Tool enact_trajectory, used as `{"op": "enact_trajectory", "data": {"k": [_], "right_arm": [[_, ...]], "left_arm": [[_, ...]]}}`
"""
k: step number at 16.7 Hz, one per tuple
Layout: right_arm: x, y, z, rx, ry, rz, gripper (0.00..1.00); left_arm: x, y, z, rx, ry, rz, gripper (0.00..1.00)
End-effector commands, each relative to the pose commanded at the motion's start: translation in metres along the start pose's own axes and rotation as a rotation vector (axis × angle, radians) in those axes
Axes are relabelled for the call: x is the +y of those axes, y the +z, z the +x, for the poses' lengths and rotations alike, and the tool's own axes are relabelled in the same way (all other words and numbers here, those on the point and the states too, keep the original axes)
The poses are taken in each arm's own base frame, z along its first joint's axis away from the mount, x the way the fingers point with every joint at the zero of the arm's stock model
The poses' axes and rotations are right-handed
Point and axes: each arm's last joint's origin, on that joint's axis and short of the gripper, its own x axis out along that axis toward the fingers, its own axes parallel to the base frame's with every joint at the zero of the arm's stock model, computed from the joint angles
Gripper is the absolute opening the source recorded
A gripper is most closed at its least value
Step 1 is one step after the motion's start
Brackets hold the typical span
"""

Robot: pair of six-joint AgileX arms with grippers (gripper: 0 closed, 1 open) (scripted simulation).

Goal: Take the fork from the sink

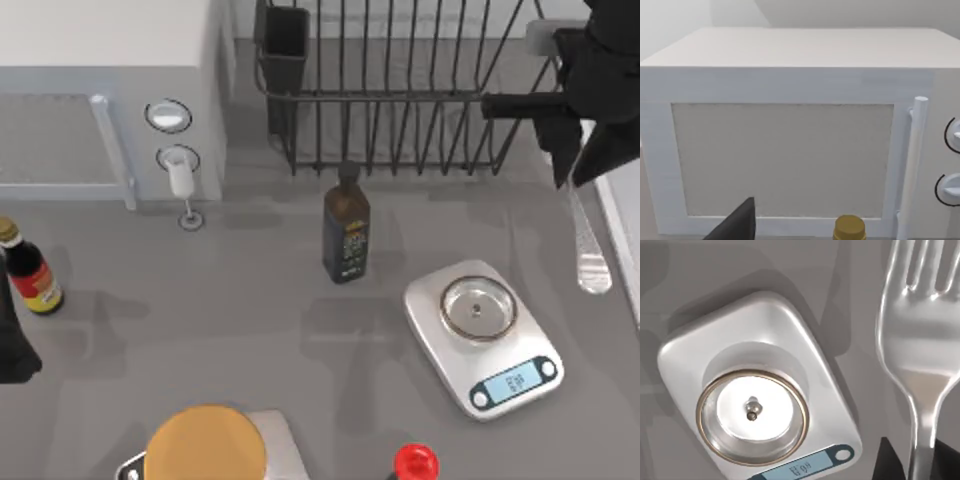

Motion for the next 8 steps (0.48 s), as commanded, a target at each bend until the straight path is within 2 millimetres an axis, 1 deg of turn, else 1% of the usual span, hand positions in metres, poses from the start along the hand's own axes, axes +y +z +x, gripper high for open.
{"op": "enact_trajectory", "data": {"k": [1,3,8], "right_arm": [[-0.001,0.001,0.003,0.002,-0.002,0.003,0.00],[-0.002,0.003,0.015,0.006,-0.010,0.013,0.00],[-0.007,0.008,0.064,0.011,-0.024,0.033,0.00]], "left_arm": [[0.000,0.000,0.000,0.000,0.000,0.000,1.00],[0.000,0.000,0.000,0.000,0.000,0.000,1.00],[0.000,0.000,0.000,0.000,0.000,0.000,1.00]]}}
